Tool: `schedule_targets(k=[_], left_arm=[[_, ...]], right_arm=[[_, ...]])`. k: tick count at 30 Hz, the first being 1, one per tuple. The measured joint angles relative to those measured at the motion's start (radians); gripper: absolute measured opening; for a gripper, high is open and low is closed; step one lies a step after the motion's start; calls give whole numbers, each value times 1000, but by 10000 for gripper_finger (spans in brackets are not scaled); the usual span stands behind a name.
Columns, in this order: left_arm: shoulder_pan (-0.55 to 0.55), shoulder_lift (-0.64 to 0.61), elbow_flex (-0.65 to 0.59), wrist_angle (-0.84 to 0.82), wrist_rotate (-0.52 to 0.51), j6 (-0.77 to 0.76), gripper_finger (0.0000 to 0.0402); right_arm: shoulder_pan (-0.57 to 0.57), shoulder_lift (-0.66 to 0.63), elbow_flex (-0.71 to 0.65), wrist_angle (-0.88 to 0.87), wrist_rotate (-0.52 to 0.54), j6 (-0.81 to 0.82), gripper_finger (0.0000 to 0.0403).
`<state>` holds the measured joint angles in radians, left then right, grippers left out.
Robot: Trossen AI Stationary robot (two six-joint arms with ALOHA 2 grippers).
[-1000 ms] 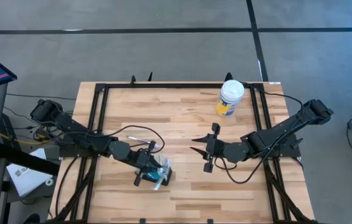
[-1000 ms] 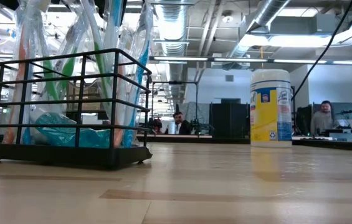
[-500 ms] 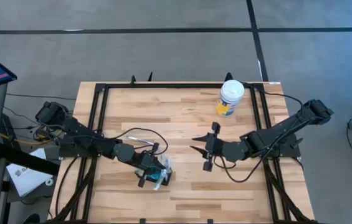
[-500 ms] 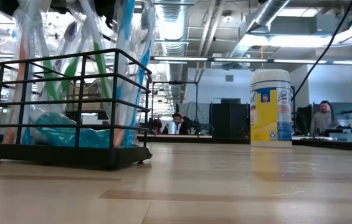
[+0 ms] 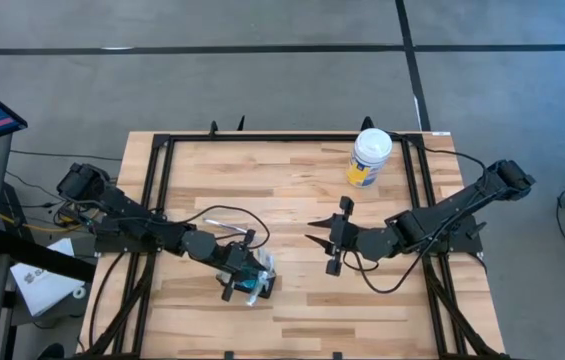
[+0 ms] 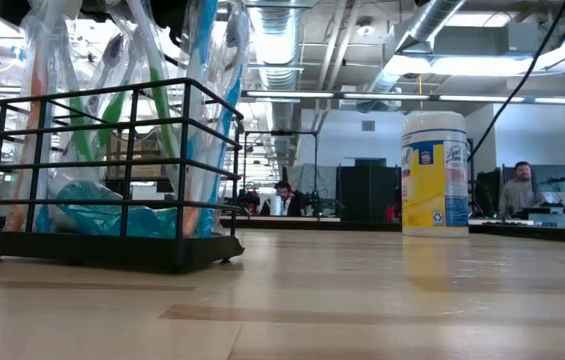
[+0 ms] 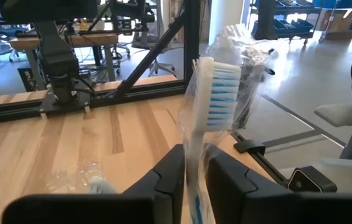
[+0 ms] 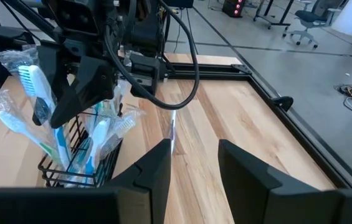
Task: Pick & Place toothbrushing station
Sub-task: Put the blue toothbrush into the mesh organizer
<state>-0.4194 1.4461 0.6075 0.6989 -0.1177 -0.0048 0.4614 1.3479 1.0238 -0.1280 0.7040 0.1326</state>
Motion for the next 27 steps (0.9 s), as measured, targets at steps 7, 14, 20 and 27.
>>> schedule_targets(k=[7, 14, 20, 27], left_arm=[[0, -22, 1, -16, 0, -7, 99], [-8, -75, 1, -26, 10, -2, 133], [-25, -94, 1, -30, 10, 23, 125], [-29, -94, 1, -3, 11, 27, 113]], right_arm=[[0, 0, 0, 0, 0, 0, 123], [0, 0, 0, 0, 0, 0, 123], [0, 0, 0, 0, 0, 0, 123], [0, 0, 0, 0, 0, 0, 123]])
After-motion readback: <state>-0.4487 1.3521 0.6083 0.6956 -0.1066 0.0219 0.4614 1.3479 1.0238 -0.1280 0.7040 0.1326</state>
